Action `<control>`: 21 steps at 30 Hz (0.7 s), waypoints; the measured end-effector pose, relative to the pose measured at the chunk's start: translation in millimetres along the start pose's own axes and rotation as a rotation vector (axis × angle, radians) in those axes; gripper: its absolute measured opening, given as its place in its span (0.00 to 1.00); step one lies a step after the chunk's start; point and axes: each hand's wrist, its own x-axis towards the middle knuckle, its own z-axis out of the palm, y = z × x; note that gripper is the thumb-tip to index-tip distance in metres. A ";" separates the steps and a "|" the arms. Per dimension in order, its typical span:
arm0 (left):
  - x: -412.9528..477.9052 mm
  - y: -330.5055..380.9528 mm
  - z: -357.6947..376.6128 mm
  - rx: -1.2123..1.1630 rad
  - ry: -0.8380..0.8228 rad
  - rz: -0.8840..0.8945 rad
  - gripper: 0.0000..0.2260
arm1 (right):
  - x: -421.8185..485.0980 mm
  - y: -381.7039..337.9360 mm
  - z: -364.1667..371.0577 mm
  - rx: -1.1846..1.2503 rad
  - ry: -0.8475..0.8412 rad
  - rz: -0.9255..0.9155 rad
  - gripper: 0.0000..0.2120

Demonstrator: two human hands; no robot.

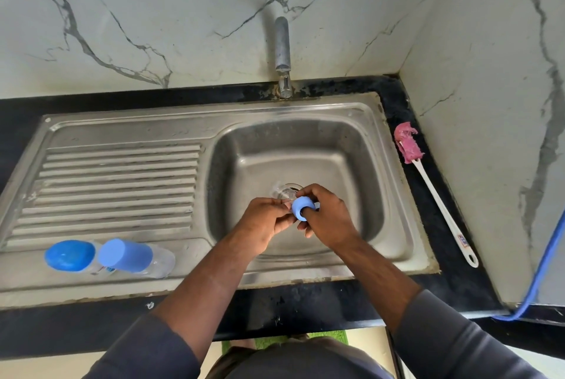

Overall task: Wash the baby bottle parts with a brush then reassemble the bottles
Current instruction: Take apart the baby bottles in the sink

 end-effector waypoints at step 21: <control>36.5 -11.4 -29.0 0.235 0.131 0.052 0.04 | 37.0 30.9 -14.4 0.088 0.000 0.312 0.15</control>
